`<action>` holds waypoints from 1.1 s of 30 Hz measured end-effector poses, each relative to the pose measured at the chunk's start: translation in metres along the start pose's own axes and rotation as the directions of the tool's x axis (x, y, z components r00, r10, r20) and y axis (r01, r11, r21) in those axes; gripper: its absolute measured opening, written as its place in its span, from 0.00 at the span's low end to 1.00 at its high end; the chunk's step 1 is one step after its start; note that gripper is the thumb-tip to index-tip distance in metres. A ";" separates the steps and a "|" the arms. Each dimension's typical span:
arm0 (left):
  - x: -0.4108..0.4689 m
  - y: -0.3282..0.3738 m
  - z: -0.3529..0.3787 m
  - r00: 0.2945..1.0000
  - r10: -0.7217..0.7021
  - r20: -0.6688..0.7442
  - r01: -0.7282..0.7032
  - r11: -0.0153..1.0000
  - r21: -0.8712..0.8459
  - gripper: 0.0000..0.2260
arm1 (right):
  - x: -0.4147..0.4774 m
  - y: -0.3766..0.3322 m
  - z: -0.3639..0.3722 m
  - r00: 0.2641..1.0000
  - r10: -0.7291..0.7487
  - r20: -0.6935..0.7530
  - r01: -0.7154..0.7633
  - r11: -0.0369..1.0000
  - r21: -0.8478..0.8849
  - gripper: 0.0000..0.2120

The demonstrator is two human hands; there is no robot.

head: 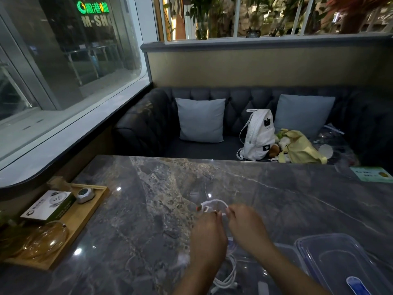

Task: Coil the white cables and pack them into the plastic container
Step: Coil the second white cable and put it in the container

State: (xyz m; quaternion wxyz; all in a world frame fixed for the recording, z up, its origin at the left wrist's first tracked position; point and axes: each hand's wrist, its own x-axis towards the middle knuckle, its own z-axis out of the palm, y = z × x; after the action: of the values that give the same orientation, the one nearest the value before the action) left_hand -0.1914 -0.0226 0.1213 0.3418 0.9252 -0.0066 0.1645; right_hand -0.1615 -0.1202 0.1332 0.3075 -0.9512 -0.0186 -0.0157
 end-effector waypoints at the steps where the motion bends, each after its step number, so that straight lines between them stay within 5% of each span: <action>1: -0.001 0.000 0.000 0.997 0.074 -0.009 -0.073 0.994 0.085 0.06 | 0.001 0.002 0.000 0.998 0.053 0.032 -0.055 0.997 0.059 0.14; 4: -0.002 -0.005 0.004 0.957 0.289 -0.041 -0.272 0.935 0.227 0.07 | 0.007 0.012 0.000 0.961 0.230 0.155 -0.263 0.933 0.245 0.12; 7: -0.004 -0.016 0.012 0.931 0.366 0.000 -0.354 0.902 0.247 0.04 | 0.010 0.016 -0.007 0.910 0.288 0.299 -0.368 0.894 0.257 0.11; 12: -0.007 -0.021 0.016 0.927 0.360 0.106 -0.375 0.886 0.272 0.16 | 0.008 0.016 -0.016 0.872 0.257 0.417 -0.366 0.907 0.206 0.15; 19: -0.004 -0.029 0.012 0.778 0.567 0.273 -0.628 0.718 0.299 0.04 | 0.004 0.013 -0.019 0.831 0.219 0.512 -0.293 0.954 0.068 0.15; 22: -0.005 -0.034 0.012 0.803 0.448 0.393 -0.551 0.810 0.203 0.11 | 0.003 0.015 -0.017 0.847 0.186 0.498 -0.275 0.955 0.110 0.16; 27: -0.003 -0.036 0.007 0.871 0.147 0.468 -0.178 0.984 0.023 0.10 | 0.002 0.020 -0.013 0.892 0.006 0.453 -0.125 0.964 0.234 0.07; 33: -0.008 -0.027 0.006 0.866 0.085 0.493 -0.101 0.995 0.007 0.09 | 0.003 0.025 -0.021 0.834 -0.158 0.529 0.233 0.969 -0.077 0.10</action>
State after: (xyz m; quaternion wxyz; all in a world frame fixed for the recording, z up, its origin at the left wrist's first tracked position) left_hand -0.1938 -0.0066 0.0976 0.3052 0.9407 -0.1352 -0.0603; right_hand -0.1575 -0.1525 0.1359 0.2213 -0.9321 -0.1970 0.2085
